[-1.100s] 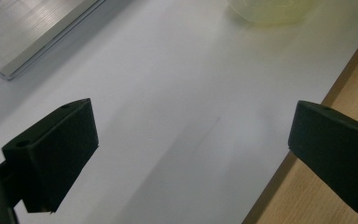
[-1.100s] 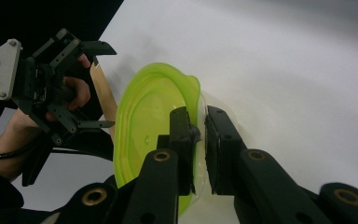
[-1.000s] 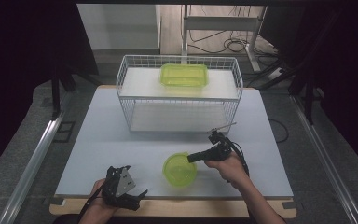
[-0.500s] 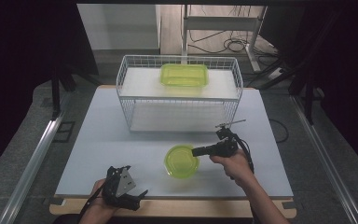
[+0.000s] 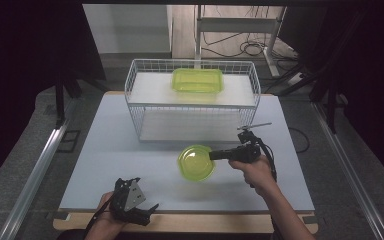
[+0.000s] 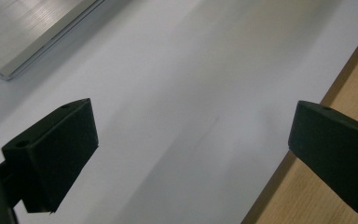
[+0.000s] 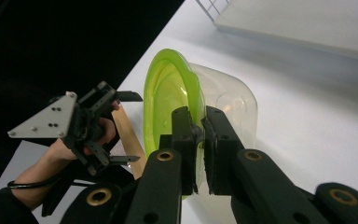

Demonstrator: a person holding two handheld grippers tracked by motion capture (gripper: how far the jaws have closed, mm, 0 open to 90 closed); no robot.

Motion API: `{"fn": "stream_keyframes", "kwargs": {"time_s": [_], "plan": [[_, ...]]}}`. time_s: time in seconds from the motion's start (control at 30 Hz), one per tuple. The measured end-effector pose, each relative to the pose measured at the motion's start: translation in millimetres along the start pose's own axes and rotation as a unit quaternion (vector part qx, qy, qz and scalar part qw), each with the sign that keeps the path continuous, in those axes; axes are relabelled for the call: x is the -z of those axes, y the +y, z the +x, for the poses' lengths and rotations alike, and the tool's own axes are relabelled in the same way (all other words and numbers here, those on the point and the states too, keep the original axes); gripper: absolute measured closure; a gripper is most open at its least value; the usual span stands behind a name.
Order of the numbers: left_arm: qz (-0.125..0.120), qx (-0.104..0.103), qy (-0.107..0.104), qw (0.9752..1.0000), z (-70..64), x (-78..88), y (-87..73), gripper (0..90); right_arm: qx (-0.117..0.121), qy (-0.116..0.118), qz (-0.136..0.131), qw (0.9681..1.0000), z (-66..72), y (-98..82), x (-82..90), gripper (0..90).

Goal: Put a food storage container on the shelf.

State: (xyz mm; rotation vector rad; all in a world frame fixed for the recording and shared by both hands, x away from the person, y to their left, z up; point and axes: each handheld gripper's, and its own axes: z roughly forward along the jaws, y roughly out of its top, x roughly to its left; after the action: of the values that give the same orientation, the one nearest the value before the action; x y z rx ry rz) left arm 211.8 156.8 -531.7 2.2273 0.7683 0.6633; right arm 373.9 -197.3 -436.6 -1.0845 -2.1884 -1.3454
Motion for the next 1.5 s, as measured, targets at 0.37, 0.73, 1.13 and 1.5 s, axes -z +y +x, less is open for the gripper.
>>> {"fn": "stream_keyframes", "kwargs": {"time_s": [0.37,0.73,1.13,1.5], "plan": [[-0.003,0.007,-0.001,1.0000,1.2,0.8,0.3,0.8,0.008,0.016,-0.038,0.9991,14.3,19.7,19.7,84.0],[-0.007,0.014,0.002,0.9999,2.8,2.1,0.4,0.4,0.024,0.025,-0.076,0.9965,38.4,54.7,40.6,84.0],[-0.006,0.015,0.000,0.9999,2.8,1.9,-0.1,0.4,0.038,0.008,-0.117,0.9924,55.9,97.4,58.9,84.0],[-0.005,0.014,0.000,0.9999,4.0,2.5,-0.6,0.4,0.036,-0.002,-0.148,0.9883,60.2,131.7,65.8,83.9]]}}
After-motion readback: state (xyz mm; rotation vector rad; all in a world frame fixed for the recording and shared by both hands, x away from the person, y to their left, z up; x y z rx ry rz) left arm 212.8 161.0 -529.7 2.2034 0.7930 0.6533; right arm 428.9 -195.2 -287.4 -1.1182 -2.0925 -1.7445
